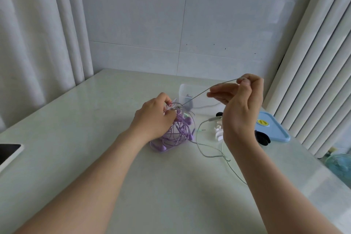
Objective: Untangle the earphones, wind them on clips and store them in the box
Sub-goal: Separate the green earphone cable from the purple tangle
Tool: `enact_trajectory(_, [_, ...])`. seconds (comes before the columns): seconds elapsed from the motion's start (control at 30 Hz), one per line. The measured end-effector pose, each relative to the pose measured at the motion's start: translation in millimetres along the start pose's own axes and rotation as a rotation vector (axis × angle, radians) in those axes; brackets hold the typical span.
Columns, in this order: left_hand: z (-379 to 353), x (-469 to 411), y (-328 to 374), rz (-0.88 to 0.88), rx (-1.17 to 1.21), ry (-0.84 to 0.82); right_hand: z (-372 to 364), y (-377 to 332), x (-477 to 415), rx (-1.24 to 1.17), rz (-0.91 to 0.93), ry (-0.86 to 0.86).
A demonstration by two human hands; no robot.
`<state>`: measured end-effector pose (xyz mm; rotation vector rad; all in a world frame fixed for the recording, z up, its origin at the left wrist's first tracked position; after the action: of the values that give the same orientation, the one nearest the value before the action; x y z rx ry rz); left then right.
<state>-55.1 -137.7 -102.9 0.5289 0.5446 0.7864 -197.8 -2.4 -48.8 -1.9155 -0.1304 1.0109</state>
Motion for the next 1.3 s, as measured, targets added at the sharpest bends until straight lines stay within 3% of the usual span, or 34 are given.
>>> enact_trajectory(0.1, [0, -6, -8, 0.047, 0.026, 0.123, 0, 5, 0, -0.103, -0.105, 0.094])
enact_trajectory(0.2, [2, -8, -11, 0.104, 0.125, 0.229, -2, 8, 1, -0.281, -0.342, 0.093])
enact_trajectory(0.27, [6, -7, -12, 0.151, 0.186, 0.291, 0, 9, 0, -0.216, -0.453, 0.063])
enact_trajectory(0.4, [13, -6, -10, 0.146, 0.201, 0.358, 4, 18, 0, 0.158, -0.516, -0.054])
enact_trajectory(0.53, [11, -3, -1, 0.069, 0.180, 0.210, 5, 27, 4, 0.681, -0.389, -0.238])
enact_trajectory(0.8, [-3, -5, 1, -0.091, -0.024, 0.014, -4, 45, 10, 1.270, -0.251, -0.554])
enact_trajectory(1.07, [-6, -5, 3, -0.165, 0.018, -0.018, -4, 49, 9, 1.260, -0.193, -0.537])
enact_trajectory(1.3, [-1, -4, 6, -0.193, 0.176, 0.078, -12, 33, 10, 0.798, -0.130, -0.458])
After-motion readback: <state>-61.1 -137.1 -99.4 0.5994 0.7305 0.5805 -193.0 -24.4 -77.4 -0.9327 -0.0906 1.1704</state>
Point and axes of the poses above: each hand's wrist, its own x-axis away from the middle knuckle, its own z-axis out of the back of the hand, y = z × x, the point moved 2 cm from there along -x, towards the middle knuckle, and after that the axes turned 6 degrees about -y, right-handed, at the moved point
